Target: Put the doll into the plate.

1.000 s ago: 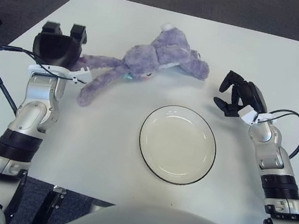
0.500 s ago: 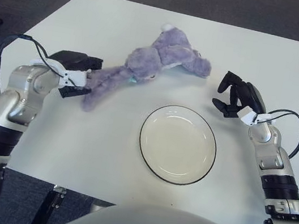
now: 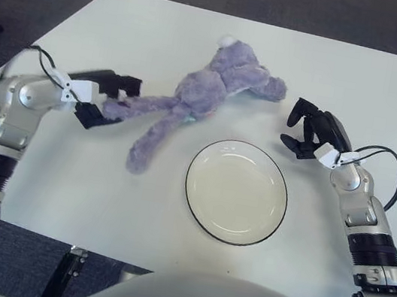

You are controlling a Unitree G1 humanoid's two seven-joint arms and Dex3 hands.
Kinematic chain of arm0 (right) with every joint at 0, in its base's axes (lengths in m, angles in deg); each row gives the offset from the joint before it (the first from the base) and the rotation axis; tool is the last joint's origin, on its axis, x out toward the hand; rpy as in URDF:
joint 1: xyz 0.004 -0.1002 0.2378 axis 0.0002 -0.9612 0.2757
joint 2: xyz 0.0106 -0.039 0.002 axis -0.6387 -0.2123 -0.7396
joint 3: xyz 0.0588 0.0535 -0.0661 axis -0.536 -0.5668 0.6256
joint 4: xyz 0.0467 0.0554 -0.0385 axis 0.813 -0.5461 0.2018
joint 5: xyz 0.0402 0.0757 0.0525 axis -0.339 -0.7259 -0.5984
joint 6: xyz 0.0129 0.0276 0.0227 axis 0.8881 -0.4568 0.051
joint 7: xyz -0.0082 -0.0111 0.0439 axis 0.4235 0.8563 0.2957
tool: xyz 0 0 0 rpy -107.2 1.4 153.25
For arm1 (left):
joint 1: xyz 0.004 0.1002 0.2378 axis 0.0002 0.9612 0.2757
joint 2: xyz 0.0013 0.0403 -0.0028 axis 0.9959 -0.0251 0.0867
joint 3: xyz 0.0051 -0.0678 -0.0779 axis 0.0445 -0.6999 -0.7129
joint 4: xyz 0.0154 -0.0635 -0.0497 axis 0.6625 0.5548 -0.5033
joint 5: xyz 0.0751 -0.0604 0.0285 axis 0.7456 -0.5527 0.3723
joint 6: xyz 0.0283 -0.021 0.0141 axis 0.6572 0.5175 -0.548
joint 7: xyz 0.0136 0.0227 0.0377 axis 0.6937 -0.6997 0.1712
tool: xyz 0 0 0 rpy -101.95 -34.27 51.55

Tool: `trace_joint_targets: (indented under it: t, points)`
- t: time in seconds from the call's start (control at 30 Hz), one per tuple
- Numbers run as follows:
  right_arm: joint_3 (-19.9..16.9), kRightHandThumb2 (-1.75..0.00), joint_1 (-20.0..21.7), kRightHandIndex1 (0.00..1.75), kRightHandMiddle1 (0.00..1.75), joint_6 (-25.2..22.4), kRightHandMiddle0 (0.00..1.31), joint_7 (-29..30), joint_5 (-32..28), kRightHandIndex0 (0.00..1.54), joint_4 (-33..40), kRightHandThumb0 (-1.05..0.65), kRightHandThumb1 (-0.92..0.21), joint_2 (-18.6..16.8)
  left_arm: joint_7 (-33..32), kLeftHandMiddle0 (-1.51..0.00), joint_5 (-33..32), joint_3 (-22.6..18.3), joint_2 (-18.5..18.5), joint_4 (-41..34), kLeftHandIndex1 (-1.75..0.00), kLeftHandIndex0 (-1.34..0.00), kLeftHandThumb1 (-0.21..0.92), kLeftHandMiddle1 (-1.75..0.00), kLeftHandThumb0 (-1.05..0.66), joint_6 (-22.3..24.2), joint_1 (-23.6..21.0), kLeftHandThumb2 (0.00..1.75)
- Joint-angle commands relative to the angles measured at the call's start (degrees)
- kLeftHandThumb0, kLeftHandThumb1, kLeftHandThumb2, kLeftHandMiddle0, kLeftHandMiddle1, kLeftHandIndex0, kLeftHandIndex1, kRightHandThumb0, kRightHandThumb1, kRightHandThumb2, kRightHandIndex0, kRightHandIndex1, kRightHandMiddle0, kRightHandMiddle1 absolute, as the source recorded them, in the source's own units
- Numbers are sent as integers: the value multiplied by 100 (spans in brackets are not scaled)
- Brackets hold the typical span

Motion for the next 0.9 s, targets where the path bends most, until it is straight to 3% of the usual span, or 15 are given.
trace_joint_targets:
  t: [0.0, 0.2, 0.27, 0.3, 0.37, 0.4, 0.47, 0.5, 0.57, 0.63, 0.77, 0.87]
  points:
    - [16, -107, -97, 175, 175, 71, 46, -69, 3, 101, 83, -42, -51, 106, -1662, -43, 2924, 415, -220, -975, -174, -41, 41, -175, 0, 1363, 435, 122]
    - [21, -107, -107, 175, 175, 49, 46, -99, -1, 100, 91, -42, -51, 114, -1986, -50, 3512, 549, -488, -882, -175, -48, 32, -175, 0, 1855, 249, 132]
    - [26, -107, -107, 175, 175, 13, 46, -115, 6, 100, 98, -42, -51, 114, -2066, -51, 2975, 411, -784, -782, -175, -49, 30, -175, 0, 1821, 68, 135]
    - [30, -107, -117, 175, 175, -5, 46, -137, -4, 100, 110, -42, -51, 114, -1875, -53, 1901, 102, -839, -447, -175, -51, 28, -175, 0, 1232, 32, 137]
    - [33, -107, -130, 175, 175, -21, 46, -165, -17, 100, 127, -42, -51, 113, -1654, -56, 680, -241, -847, -54, -175, -54, 24, -175, 0, 527, 27, 142]
    - [33, -107, -137, 175, 175, -17, 46, -179, -28, 100, 130, -42, -51, 111, -1294, -57, -114, -446, -781, 571, -175, -55, 22, -175, 0, -116, -47, 144]
    - [31, -107, -149, 175, 175, -1, 46, -196, -43, 100, 132, -42, -51, 109, -403, -58, -1348, -732, -757, 1473, -175, -56, 21, -175, 0, -840, -222, 145]
    - [37, -107, -150, 175, 175, 22, 46, -199, -41, 100, 115, -42, -51, 116, 360, -58, -2039, -853, -852, 1718, -175, -56, 21, -175, 0, -740, -395, 145]
    - [44, -107, -150, 175, 175, 48, 46, -199, -35, 100, 94, -42, -51, 126, 1108, -54, -2678, -903, -945, 1868, -175, -52, 26, -175, 0, -505, -580, 139]
    - [50, -106, -148, 175, 175, 60, 46, -193, -22, 101, 83, -42, -51, 133, 1366, -52, -2825, -836, -905, 2122, -175, -50, 29, -175, 0, -506, -745, 136]
    - [60, -106, -172, 175, 175, 45, 45, -205, 2, 102, 108, -42, -52, 149, 1198, -48, -2240, -365, -489, 2333, -175, -46, 35, -175, 0, -835, -906, 130]
    - [71, -106, -172, 175, 175, 57, 45, -212, 24, 102, 103, -42, -52, 167, 1474, -43, -2568, -357, -549, 2600, -175, -41, 42, -175, 0, -1122, -840, 121]
